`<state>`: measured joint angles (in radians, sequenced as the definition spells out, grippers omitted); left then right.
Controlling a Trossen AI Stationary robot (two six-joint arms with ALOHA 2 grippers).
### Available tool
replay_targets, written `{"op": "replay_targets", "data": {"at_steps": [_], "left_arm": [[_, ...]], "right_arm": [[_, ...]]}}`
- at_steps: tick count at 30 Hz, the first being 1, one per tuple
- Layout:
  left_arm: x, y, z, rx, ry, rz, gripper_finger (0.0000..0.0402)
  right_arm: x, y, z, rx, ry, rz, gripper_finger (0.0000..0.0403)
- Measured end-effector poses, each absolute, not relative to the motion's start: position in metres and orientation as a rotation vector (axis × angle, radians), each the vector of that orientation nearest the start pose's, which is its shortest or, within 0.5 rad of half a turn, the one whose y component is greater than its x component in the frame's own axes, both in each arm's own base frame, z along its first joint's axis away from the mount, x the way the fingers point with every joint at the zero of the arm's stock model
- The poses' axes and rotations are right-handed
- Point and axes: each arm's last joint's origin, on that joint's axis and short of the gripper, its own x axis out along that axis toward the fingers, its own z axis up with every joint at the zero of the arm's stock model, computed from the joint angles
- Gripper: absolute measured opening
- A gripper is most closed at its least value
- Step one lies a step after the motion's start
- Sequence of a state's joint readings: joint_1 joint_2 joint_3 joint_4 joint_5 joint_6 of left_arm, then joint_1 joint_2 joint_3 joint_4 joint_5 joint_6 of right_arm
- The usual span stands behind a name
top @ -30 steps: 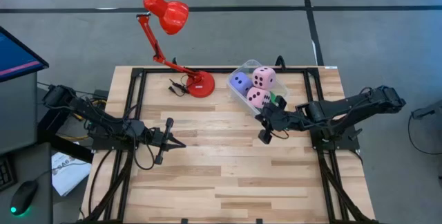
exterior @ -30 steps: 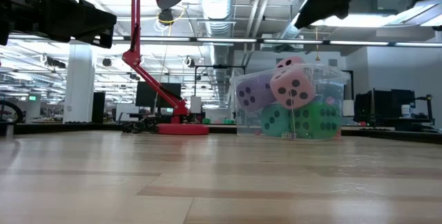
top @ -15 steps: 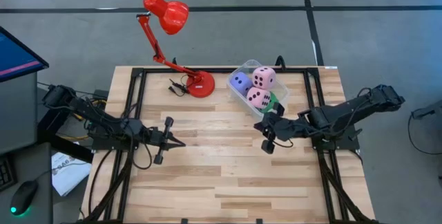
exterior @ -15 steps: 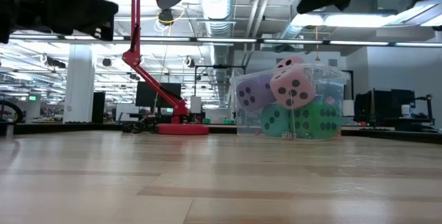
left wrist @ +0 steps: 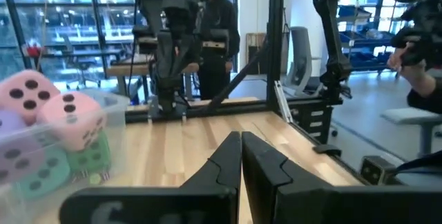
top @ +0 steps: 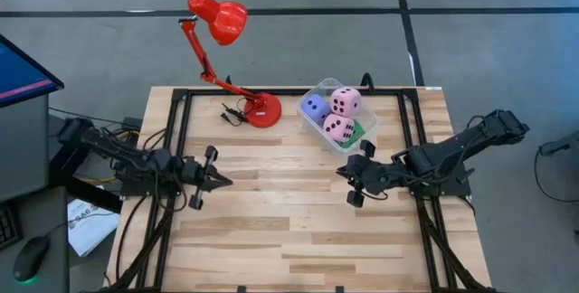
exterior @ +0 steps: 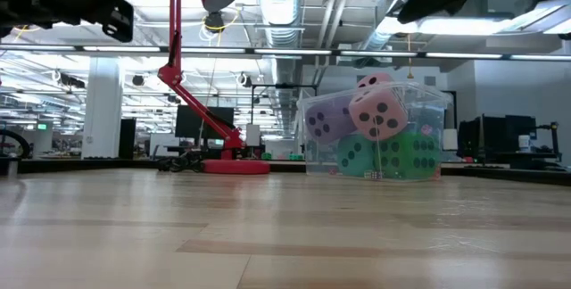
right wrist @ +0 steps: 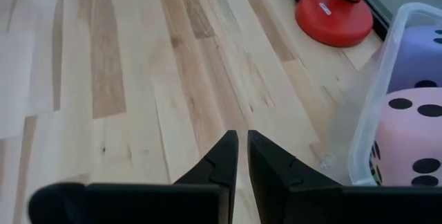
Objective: Pick & Place Dice
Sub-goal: Return to Home Position
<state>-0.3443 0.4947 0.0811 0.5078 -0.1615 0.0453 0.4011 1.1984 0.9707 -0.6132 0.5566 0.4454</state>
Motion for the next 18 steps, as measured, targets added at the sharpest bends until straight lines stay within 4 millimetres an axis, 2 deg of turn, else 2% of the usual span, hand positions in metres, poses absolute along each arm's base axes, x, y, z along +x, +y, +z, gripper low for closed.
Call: {"op": "replay_targets", "data": {"at_steps": [13, 18], "left_arm": [[0.101, -0.034, 0.208, -0.155, -0.204, -0.285, 0.0001], [0.098, -0.033, 0.205, -0.177, -0.171, -0.306, 0.0001]], "right_arm": [[0.223, 0.082, 0.284, 0.046, 0.674, -0.321, 0.0031], [0.223, 0.082, 0.284, 0.069, 0.671, -0.328, 0.0032]]}}
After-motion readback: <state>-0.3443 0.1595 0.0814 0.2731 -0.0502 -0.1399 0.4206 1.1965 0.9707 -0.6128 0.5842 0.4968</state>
